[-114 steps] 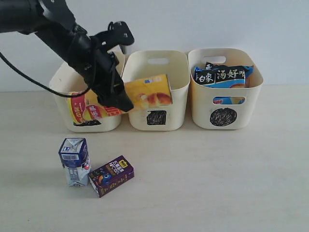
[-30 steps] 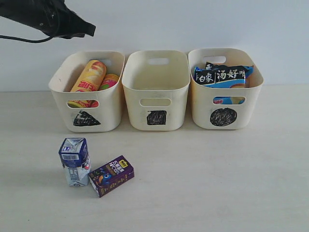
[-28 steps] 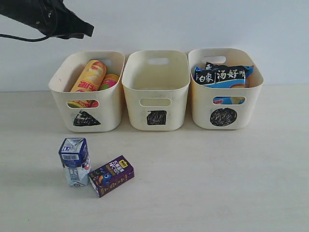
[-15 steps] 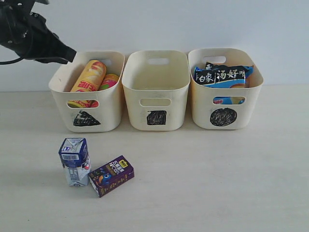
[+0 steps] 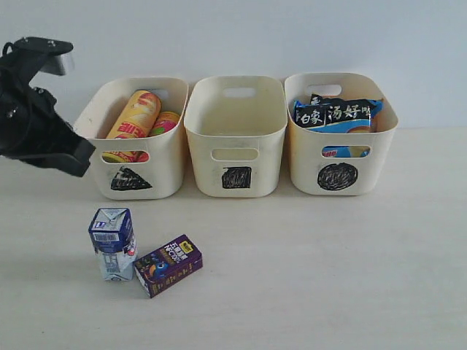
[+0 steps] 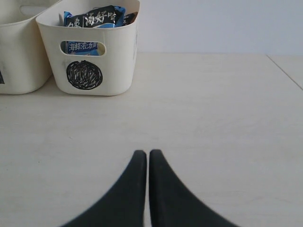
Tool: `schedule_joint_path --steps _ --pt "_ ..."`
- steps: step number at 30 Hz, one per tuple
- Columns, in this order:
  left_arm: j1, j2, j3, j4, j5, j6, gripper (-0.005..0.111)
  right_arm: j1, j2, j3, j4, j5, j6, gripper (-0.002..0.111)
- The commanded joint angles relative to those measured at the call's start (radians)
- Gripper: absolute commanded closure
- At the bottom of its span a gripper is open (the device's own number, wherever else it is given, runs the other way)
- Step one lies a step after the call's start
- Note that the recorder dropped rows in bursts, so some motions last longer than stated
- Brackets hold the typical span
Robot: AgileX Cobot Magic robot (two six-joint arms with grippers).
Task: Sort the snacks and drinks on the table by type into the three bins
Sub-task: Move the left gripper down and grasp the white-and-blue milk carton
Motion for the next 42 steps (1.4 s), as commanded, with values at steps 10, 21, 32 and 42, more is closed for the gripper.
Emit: schedule_joint_path --steps 10,21,32,42 --pt "-0.05 -0.005 0.073 0.006 0.012 -0.069 0.102 -0.003 -0.004 0.004 -0.01 -0.006 0.0 0.108" --pt "-0.162 0.049 0.017 0.28 0.043 -0.32 0.093 -0.003 -0.004 0.004 -0.01 -0.006 0.0 0.108" --pt "-0.162 0.111 0.015 0.212 0.032 -0.337 0.001 -0.003 -0.004 0.004 -0.01 -0.006 0.0 0.108" --pt "-0.162 0.226 0.015 0.227 -0.087 -0.416 0.023 -0.003 -0.004 0.004 -0.01 -0.006 0.0 0.108"
